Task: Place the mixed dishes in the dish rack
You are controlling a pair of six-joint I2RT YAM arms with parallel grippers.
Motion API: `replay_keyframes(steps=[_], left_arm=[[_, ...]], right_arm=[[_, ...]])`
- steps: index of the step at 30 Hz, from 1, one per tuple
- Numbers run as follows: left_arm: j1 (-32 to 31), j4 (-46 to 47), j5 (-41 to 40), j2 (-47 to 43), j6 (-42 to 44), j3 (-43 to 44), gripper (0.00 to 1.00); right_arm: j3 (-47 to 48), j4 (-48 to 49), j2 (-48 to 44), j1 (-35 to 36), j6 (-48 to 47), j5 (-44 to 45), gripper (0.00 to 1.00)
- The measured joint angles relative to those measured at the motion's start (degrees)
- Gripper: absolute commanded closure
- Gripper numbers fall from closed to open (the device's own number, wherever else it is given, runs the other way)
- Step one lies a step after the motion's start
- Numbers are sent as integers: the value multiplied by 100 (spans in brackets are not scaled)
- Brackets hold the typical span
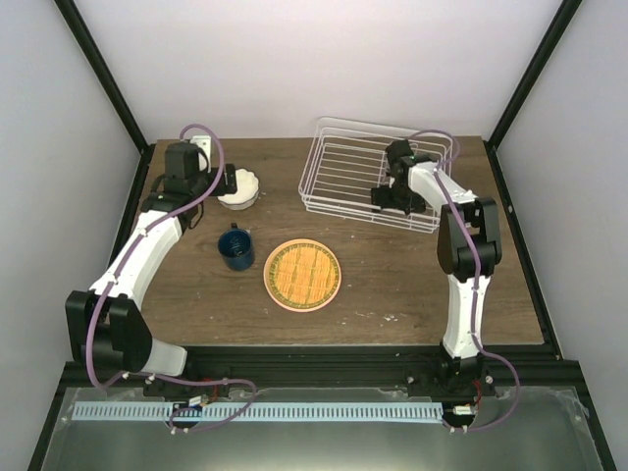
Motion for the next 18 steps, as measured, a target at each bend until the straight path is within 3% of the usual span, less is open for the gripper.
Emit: replay_keyframes(steps=[18], left_arm=[[0, -2, 236, 155, -4, 55, 0]], right_arm=[[-2155, 433, -1547, 573, -286, 15, 0]])
